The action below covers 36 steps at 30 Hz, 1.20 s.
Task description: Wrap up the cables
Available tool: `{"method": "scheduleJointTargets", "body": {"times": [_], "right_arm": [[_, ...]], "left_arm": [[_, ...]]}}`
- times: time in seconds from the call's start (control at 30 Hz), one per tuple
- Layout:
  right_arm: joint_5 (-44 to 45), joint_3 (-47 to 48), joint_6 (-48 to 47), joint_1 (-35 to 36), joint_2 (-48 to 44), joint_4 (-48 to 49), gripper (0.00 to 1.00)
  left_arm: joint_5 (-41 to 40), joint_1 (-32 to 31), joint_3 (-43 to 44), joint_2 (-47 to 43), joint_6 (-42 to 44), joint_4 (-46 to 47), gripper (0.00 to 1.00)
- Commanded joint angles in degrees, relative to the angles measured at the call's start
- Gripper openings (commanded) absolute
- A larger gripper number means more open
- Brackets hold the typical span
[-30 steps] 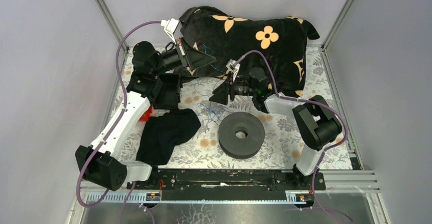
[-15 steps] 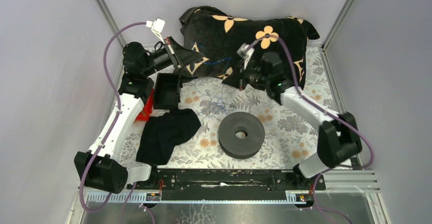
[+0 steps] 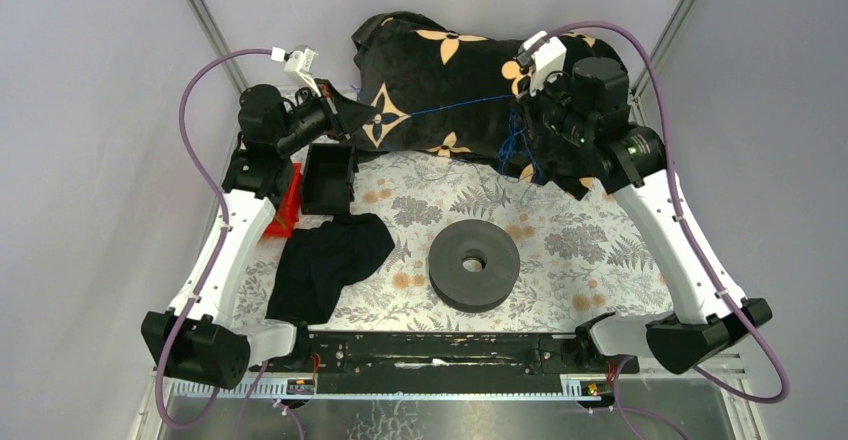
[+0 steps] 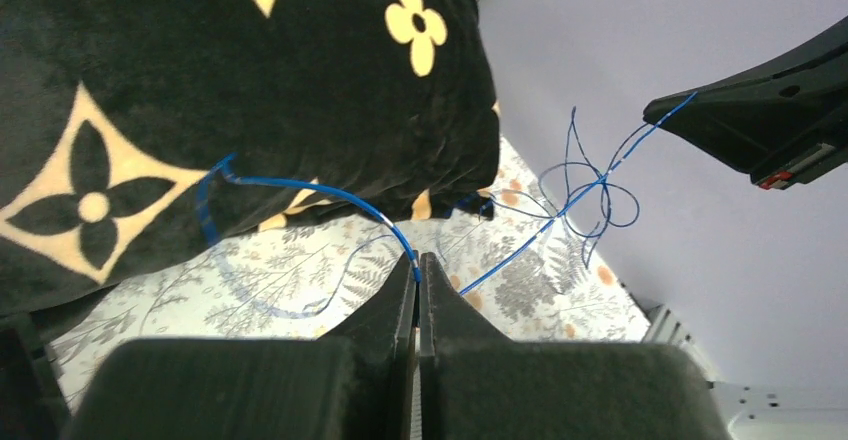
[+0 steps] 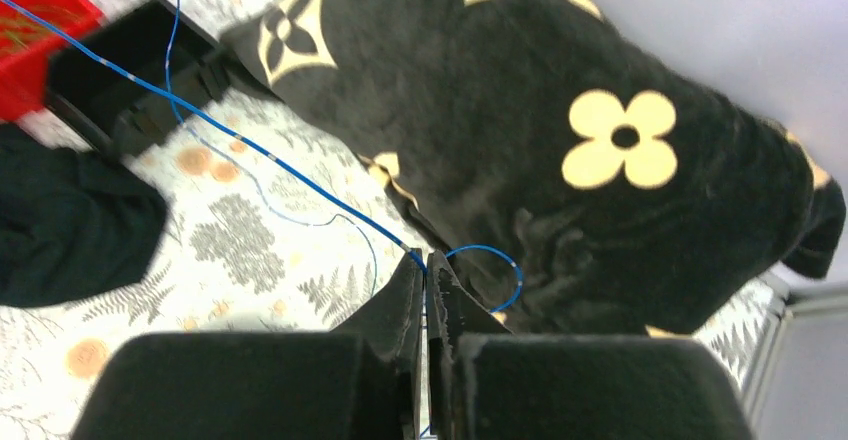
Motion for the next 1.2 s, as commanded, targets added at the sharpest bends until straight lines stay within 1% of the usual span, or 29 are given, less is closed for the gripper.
{"method": "scheduleJointTargets", "body": {"times": [0.0, 0.17, 0.27, 0.37, 0.5, 0.7, 0.87, 0.93, 0.97, 1.0, 1.07, 1.1, 1.17], "right_arm": [[7.2, 3.7, -3.9, 0.2, 3.1, -10.4, 0.0], [-0.2, 4.3, -4.1, 0.2, 4.3, -13.3, 0.0], [1.5, 6.7, -4.8, 0.2, 5.5, -15.5, 0.0], [11.3, 8.7, -6.9, 0.2, 6.4, -16.8, 0.0], [23.8, 9.0, -11.1, 0.2, 6.0, -15.9, 0.0], [35.4, 9.8, -15.4, 0.2, 4.5, -13.0, 0.0], [47.8, 7.5, -22.1, 0.2, 2.7, -6.8, 0.0], [50.7, 6.7, -24.1, 0.2, 2.2, -4.8, 0.0], [50.5, 6.8, -23.8, 0.2, 2.0, -4.9, 0.0], [48.4, 7.3, -22.5, 0.2, 1.9, -6.3, 0.0], [37.9, 10.3, -17.5, 0.2, 2.7, -12.6, 0.0], [31.5, 11.8, -14.7, 0.2, 3.4, -16.2, 0.0], [19.4, 13.9, -9.7, 0.2, 4.5, -21.0, 0.0]], "left_arm": [[-4.8, 0.1, 0.5, -1.9, 9.0, -3.5, 0.0], [-10.4, 0.1, 0.9, -3.9, 15.3, -5.7, 0.0], [-16.0, 0.1, 4.0, -3.9, 20.8, -8.8, 0.0], [-22.9, 0.1, 7.6, -3.9, 27.8, -11.7, 0.0], [-31.2, 0.1, 11.7, -4.0, 37.2, -13.6, 0.0], [-36.1, -0.4, 15.4, -2.5, 46.4, -16.2, 0.0], [-40.7, -0.8, 14.4, -2.1, 52.3, -16.6, 0.0], [-40.5, -1.0, 13.4, -2.1, 52.9, -17.1, 0.0], [-39.0, -1.1, 12.9, -2.0, 52.7, -17.8, 0.0], [-36.9, -1.2, 12.4, -1.8, 52.1, -18.6, 0.0], [-31.7, -1.6, 11.5, -1.1, 49.6, -19.8, 0.0], [-28.5, -1.8, 11.0, -0.6, 47.9, -20.4, 0.02], [-21.5, -2.0, 9.9, 0.5, 44.0, -20.7, 0.18]]}}
